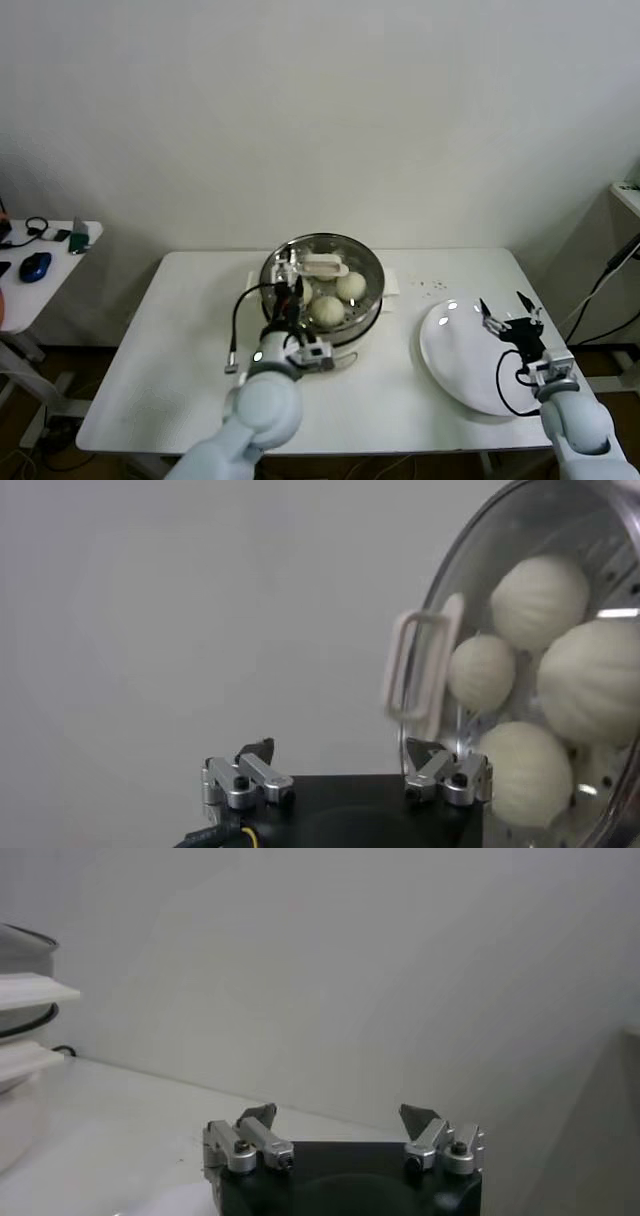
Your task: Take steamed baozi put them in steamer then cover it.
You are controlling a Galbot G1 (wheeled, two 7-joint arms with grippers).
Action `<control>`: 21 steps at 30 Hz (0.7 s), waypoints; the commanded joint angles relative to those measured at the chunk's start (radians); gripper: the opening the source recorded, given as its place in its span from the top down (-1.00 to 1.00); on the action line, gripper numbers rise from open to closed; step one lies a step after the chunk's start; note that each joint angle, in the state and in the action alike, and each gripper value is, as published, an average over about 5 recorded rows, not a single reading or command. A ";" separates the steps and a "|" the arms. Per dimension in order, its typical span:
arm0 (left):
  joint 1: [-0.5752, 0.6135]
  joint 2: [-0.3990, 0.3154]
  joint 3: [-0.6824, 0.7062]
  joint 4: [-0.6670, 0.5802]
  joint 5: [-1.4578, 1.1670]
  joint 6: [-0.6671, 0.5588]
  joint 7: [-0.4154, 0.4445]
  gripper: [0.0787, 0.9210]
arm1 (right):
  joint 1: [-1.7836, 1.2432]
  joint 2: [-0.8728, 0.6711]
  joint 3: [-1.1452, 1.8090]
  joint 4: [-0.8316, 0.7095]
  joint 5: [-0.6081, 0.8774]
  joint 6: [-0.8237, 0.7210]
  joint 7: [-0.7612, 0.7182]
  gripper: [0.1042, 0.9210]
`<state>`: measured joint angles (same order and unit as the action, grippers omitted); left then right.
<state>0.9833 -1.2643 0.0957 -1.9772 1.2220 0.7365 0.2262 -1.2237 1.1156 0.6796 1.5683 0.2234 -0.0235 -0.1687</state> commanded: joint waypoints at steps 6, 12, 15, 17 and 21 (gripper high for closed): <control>0.412 0.032 -0.521 -0.166 -0.841 -0.519 -0.456 -0.77 | -0.053 0.016 0.005 0.075 0.024 0.011 0.002 -0.76; 0.539 -0.049 -0.662 -0.098 -1.116 -0.746 -0.434 -0.77 | -0.079 0.033 0.008 0.089 0.026 0.034 -0.017 -0.76; 0.558 -0.080 -0.685 -0.061 -1.205 -0.795 -0.414 -0.77 | -0.091 0.049 0.009 0.095 0.031 0.058 -0.027 -0.76; 0.564 -0.090 -0.687 -0.039 -1.253 -0.811 -0.406 -0.77 | -0.098 0.058 0.009 0.098 0.040 0.071 -0.033 -0.76; 0.561 -0.090 -0.674 0.015 -1.280 -0.826 -0.404 -0.77 | -0.111 0.072 0.008 0.095 0.053 0.085 -0.038 -0.76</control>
<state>1.4123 -1.3031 -0.4268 -2.0490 0.3142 0.3224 -0.1320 -1.3034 1.1589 0.6885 1.6501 0.2540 0.0231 -0.1933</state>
